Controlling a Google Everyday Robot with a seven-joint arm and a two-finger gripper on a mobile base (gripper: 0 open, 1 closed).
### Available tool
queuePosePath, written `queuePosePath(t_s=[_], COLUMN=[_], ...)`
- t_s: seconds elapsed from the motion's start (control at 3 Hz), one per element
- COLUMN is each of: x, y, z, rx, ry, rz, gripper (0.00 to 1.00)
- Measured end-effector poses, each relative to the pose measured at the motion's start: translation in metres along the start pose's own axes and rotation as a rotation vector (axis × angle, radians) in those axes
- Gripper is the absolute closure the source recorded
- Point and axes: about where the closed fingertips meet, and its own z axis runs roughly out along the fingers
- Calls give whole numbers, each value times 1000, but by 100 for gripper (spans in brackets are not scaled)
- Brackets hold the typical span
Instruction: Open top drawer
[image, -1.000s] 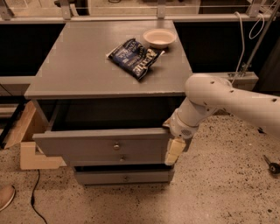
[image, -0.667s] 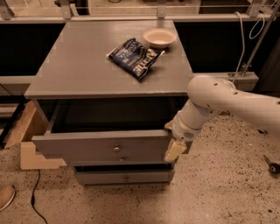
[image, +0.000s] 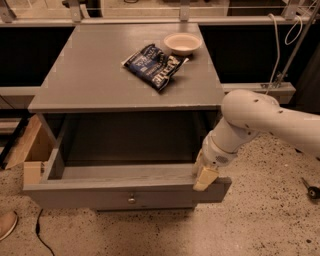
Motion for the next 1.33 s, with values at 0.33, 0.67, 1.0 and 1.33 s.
queuePosePath(t_s=[0.33,0.67,1.0,1.33], x=[4,4,4,6], y=[7,7,7,6], z=[-1,-1,-2,-17], rx=[10,10,10,43], ry=[-5,-5,-5,-11], rz=[17,17,17,23], gripper=[97,75,51,20])
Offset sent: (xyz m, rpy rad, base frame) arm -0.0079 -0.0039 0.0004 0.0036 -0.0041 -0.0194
